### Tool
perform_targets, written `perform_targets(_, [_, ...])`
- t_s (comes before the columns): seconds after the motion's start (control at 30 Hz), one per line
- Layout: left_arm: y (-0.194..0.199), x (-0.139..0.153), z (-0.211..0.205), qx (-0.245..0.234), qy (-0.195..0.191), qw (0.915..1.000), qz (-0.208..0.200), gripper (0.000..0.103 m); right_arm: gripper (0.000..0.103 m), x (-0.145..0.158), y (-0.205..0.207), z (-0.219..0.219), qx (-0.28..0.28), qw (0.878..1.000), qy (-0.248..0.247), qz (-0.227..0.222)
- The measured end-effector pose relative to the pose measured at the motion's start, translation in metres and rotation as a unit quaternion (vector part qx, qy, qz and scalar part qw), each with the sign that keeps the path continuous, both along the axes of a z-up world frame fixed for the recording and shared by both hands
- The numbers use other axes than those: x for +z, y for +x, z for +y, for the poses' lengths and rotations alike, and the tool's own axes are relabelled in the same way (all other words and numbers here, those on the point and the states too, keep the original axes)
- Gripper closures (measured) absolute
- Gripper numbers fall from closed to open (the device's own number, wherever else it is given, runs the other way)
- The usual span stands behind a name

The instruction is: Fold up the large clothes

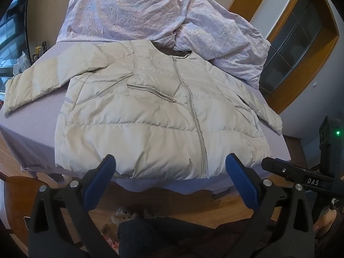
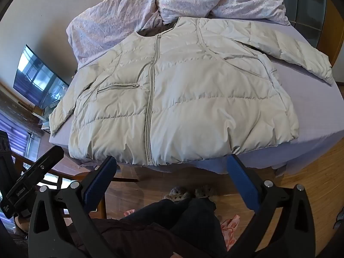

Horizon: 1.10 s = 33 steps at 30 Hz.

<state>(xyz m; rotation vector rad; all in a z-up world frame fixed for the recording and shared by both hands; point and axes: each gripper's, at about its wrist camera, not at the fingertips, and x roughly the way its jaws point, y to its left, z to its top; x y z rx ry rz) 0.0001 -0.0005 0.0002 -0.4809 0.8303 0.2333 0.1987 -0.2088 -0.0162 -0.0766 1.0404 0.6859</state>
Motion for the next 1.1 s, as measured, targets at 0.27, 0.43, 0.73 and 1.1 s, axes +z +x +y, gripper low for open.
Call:
perform_targets(0.27, [0.0007,0.0007,0.001,0.002,-0.006,1.0,0.001,0.002,0.001,0.0002,0.0,0.0003,0.0,1.0,0.0,-0.001])
perform_targets(0.43, [0.0001,0.0004,0.0,-0.001,-0.001,1.0,-0.001,0.002,0.001,0.0005,0.0,0.0006,-0.001,1.0,0.0,-0.001])
perform_targets(0.73, [0.0,0.0001,0.0,0.0,0.0,1.0,-0.001,0.002,0.001,0.0003,0.0,0.0008,0.0,1.0,0.0,-0.002])
perform_targets(1.1, [0.0,0.0001,0.0,0.0,0.0,1.0,-0.001,0.002,0.001,0.0002,0.0003,0.0009,0.0,1.0,0.0,-0.002])
